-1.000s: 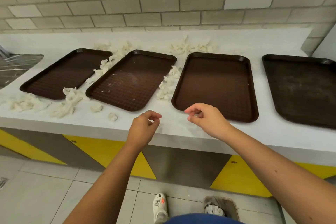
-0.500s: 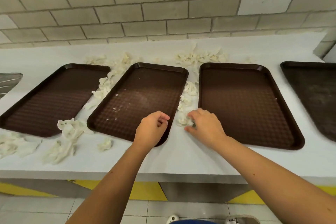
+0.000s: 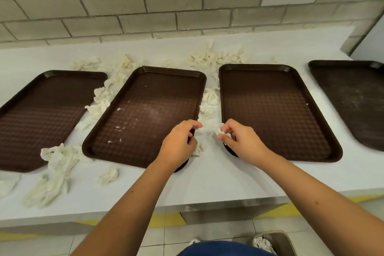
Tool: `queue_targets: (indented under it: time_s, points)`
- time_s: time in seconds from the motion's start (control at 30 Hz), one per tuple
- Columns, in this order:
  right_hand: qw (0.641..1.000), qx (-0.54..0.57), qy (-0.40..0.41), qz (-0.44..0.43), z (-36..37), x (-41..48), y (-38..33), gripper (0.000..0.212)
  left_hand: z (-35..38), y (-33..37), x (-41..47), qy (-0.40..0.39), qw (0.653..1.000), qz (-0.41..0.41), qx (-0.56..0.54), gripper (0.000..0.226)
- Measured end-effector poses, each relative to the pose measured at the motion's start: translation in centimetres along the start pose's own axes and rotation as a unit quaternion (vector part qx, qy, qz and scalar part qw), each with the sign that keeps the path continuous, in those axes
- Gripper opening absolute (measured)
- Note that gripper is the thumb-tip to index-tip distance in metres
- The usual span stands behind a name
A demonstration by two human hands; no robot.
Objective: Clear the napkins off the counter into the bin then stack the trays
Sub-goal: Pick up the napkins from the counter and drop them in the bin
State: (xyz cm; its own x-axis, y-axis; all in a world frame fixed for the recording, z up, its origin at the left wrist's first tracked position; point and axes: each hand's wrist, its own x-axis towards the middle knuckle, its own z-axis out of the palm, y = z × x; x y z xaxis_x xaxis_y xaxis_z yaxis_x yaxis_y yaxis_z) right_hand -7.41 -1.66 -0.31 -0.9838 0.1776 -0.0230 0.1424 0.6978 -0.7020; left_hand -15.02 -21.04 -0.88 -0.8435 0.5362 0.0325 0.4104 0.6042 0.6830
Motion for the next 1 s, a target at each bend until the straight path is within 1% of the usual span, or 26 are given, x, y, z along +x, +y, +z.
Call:
queue_targets:
  time_s: [0.1, 0.13, 0.17, 0.23, 0.3, 0.43, 0.5, 0.57, 0.63, 0.7, 0.73, 0.77, 0.8, 0.83, 0.87, 1.0]
  points:
    - [1.000, -0.001, 0.013, -0.001, -0.5, 0.2, 0.0, 0.013, 0.3, 0.6, 0.1, -0.023, 0.999, 0.026, 0.019, 0.029]
    - [1.000, 0.003, 0.018, 0.001, -0.7, 0.2, -0.1, 0.015, 0.3, 0.6, 0.1, -0.031, 0.997, 0.047, 0.049, 0.027]
    - [1.000, 0.015, 0.023, 0.010, -0.7, 0.3, -0.2, 0.019, 0.4, 0.5, 0.2, -0.040, 0.992, 0.075, 0.097, 0.033]
    - [0.996, 0.068, 0.034, 0.039, -0.6, 0.5, -0.4, 0.028, 0.4, -0.2, 0.3, -0.058, 0.970, 0.115, 0.204, 0.052]
    - [0.988, 0.129, 0.055, 0.071, -0.3, 0.9, -0.4, 0.036, 0.6, -0.7, 0.3, -0.062, 0.949, 0.123, 0.283, 0.061]
    - [0.962, 0.240, 0.078, 0.107, 0.0, 1.4, -1.0, 0.043, 1.3, -0.4, 0.8, -0.037, 0.923, 0.135, 0.359, 0.050]
    - [0.950, 0.275, 0.083, 0.119, -0.1, 1.5, -1.6, 0.041, 1.5, -0.2, 1.1, -0.042, 0.908, 0.137, 0.393, 0.049]
    - [0.940, 0.307, 0.092, 0.119, 0.0, 1.5, -1.9, 0.034, 1.6, 0.1, 1.4, -0.061, 0.897, 0.136, 0.417, 0.051]
    - [0.918, 0.363, 0.093, 0.131, 0.1, 1.3, -2.1, 0.027, 1.5, 0.2, 1.5, -0.069, 0.904, 0.133, 0.400, 0.052]
    - [0.897, 0.404, 0.090, 0.154, 0.0, 1.1, -2.3, 0.025, 1.1, 0.7, 1.3, -0.048, 0.935, 0.128, 0.328, 0.047]
    - [0.897, 0.403, 0.091, 0.160, 0.0, 1.1, -2.3, 0.025, 0.9, 0.9, 1.1, -0.039, 0.957, 0.114, 0.262, 0.042]
    - [0.902, 0.389, 0.093, 0.164, -0.1, 1.0, -2.4, 0.025, 0.6, 1.2, 0.9, -0.042, 0.979, 0.084, 0.179, 0.037]
    - [0.911, 0.364, 0.098, 0.169, -0.1, 0.9, -2.4, 0.024, 0.4, 1.5, 0.6, -0.056, 0.993, 0.042, 0.094, 0.033]
    - [0.918, 0.343, 0.102, 0.170, -0.1, 0.8, -2.4, 0.023, 0.2, 1.8, 0.5, -0.065, 0.997, 0.007, 0.028, 0.032]
    - [0.923, 0.334, 0.102, 0.164, -0.2, 0.6, -2.3, 0.022, 0.2, 2.1, 0.3, -0.060, 0.998, -0.009, -0.008, 0.031]
    - [0.931, 0.328, 0.093, 0.128, -0.5, -0.6, -2.0, 0.017, 0.9, 2.8, -0.2, -0.026, 0.998, -0.019, -0.047, 0.033]
